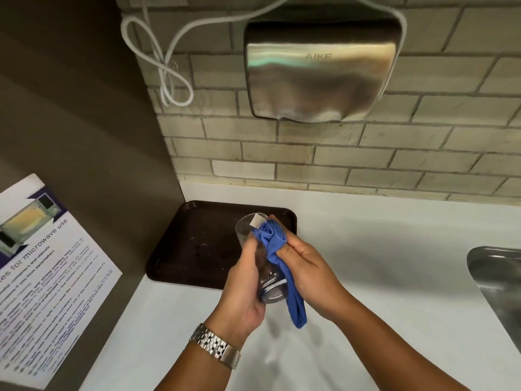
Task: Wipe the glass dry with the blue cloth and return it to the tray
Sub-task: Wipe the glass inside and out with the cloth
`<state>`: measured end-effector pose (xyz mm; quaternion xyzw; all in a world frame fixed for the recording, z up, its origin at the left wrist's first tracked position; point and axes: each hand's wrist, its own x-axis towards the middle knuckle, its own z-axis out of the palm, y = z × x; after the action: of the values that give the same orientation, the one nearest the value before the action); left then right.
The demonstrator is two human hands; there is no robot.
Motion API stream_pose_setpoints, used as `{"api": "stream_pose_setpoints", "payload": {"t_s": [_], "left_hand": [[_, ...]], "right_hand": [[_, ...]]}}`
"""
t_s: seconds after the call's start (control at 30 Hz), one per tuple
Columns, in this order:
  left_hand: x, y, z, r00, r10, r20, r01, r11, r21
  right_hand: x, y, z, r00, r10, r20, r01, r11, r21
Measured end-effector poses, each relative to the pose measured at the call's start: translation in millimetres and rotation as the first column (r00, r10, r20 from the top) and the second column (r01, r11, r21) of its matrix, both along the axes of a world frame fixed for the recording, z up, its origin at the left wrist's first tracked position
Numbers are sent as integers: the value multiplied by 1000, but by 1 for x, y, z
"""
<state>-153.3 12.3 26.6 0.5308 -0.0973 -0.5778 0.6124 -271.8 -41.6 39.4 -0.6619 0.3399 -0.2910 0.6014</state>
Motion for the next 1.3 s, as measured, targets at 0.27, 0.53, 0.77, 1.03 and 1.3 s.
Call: {"api": "stream_pose_setpoints", "payload": {"t_s": [0.27,0.53,0.77,1.03,1.3], "left_hand": [[2,0,-8,999,37,-31,-37,999,-5],[-3,3,-13,988,-55,141,64,996,-59],[2,8,-22,980,57,189,-49,998,-48],[2,4,-18,976,-18,215,21,1000,-10],[5,-7,-23,929,-11,369,15,1000,-8]], "right_hand": [[1,-15,-2,978,-165,127,107,921,375],[5,-15,-25,970,-213,114,134,868,479],[8,-20,-29,964,-245,106,148,821,552],[11,-22,-40,934,-316,166,103,684,723],[16,-10,-51,912,-306,272,-9,648,761]]}}
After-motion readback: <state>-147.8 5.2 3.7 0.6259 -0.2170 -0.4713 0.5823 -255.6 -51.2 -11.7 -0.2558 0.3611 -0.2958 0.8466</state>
